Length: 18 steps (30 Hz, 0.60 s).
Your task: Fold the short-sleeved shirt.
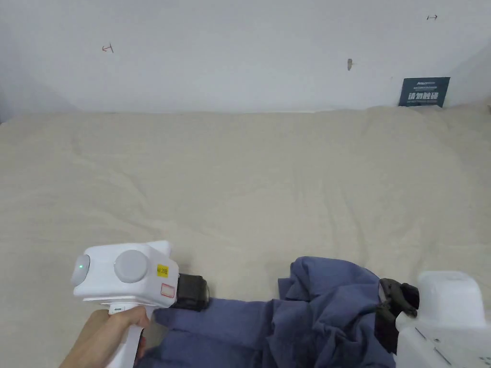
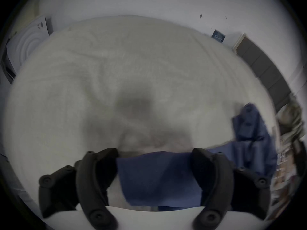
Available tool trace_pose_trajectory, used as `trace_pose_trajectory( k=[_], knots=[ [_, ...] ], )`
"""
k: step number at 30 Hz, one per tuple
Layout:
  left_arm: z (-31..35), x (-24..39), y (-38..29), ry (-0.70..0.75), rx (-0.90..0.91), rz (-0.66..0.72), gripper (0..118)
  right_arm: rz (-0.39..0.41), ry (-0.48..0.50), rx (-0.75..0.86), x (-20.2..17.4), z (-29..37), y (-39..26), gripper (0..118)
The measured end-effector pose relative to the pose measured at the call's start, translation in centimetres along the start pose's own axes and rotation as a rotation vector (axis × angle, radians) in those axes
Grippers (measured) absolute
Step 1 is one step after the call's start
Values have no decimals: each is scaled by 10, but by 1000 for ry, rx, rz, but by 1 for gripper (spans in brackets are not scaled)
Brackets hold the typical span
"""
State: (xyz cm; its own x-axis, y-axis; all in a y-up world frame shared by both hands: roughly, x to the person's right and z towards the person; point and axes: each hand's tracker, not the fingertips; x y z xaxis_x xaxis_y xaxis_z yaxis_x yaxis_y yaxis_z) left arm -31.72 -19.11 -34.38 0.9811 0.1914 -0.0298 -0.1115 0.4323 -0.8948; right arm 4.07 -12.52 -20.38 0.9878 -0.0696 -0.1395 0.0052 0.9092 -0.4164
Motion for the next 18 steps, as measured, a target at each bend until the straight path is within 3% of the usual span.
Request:
trace_pose_trajectory(
  k=[1,3,5,6,7,11,14,15,17,18],
  knots=[
    [1,8,-4,113,47,-58,84,4,-3,-3,0,-1,0,0],
    [6,19,-10,131,64,-100,71,1,-8,-10,2,-2,-1,0],
    [9,22,-7,112,57,-90,41,-29,-3,-15,6,-3,-3,0],
    [13,23,-8,105,63,-93,16,-43,4,-15,8,-3,-5,0],
    [15,22,-7,85,70,-95,6,-50,9,-17,10,-3,-5,0],
    [18,24,-10,81,85,-72,6,-41,3,-48,17,-6,7,0],
    [25,22,-11,68,102,-61,6,-105,129,-160,34,-19,27,0],
    [28,20,-10,59,107,-55,6,-85,166,-165,38,-25,33,0],
    [33,20,-10,52,122,-56,6,-75,139,-169,46,-37,48,0],
    [36,20,-10,50,125,-52,6,-57,132,-191,49,-44,58,8]
  ],
)
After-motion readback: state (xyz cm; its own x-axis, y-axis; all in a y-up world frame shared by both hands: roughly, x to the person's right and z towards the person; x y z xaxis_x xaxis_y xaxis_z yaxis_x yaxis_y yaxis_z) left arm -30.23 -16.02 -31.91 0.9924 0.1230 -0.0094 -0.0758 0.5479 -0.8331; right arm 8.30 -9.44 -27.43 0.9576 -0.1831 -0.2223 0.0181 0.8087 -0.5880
